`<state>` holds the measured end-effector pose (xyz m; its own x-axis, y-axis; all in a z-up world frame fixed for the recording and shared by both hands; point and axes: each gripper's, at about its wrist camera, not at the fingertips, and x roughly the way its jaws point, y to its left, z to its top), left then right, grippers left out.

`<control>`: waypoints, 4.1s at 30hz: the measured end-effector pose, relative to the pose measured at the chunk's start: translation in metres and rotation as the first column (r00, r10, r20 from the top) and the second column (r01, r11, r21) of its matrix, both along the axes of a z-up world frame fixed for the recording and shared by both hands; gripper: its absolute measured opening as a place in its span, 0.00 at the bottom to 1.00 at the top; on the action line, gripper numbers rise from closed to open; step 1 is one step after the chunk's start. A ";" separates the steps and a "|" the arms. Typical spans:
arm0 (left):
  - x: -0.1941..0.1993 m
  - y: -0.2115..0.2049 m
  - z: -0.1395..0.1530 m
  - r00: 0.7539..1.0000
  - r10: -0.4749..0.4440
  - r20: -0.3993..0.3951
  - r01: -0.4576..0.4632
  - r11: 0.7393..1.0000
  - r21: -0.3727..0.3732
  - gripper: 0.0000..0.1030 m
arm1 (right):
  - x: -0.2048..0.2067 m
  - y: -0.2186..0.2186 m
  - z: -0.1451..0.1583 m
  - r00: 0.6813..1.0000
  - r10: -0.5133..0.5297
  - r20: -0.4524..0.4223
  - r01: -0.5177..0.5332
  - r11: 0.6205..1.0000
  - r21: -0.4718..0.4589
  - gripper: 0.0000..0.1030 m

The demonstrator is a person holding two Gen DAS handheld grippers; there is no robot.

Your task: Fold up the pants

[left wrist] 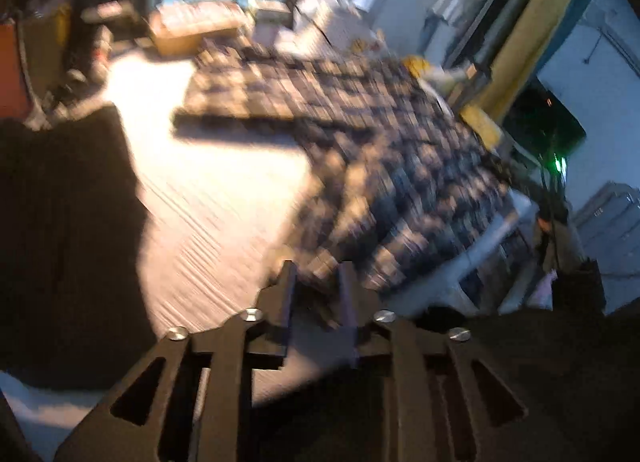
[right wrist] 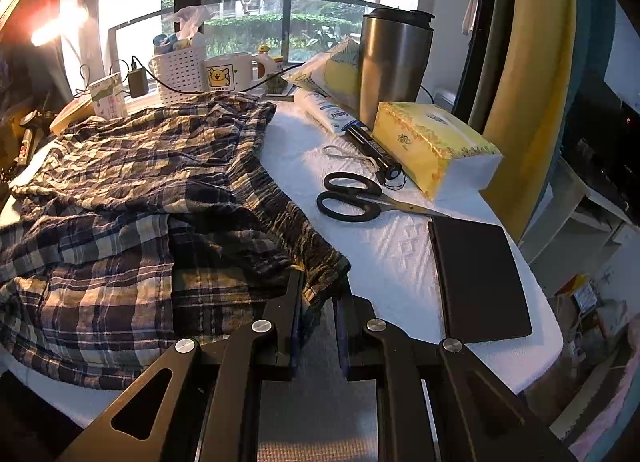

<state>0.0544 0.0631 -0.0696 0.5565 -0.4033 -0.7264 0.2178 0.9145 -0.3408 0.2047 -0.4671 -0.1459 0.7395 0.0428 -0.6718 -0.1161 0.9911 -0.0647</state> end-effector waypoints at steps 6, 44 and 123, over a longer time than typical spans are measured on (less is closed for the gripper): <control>0.061 0.021 -0.006 0.997 0.069 0.040 -0.071 0.996 0.050 0.29 | 0.003 0.000 -0.002 1.000 -0.001 0.002 0.001 1.000 0.010 0.14; 0.139 0.005 0.001 0.992 0.079 0.101 -0.105 0.953 0.285 0.64 | 0.021 0.002 -0.007 1.000 0.006 0.000 -0.006 0.997 0.074 0.14; 0.262 0.039 -0.049 0.988 0.152 -0.009 -0.146 0.961 0.235 0.02 | 0.221 0.077 0.029 0.964 0.259 -0.063 -0.259 0.966 0.015 0.63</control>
<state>0.3168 0.1021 -0.1182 0.5764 -0.1353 -0.8059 0.0665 0.9907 -0.1188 0.4260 -0.3897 -0.1171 0.6579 0.2318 -0.7165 -0.3727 0.9270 -0.0424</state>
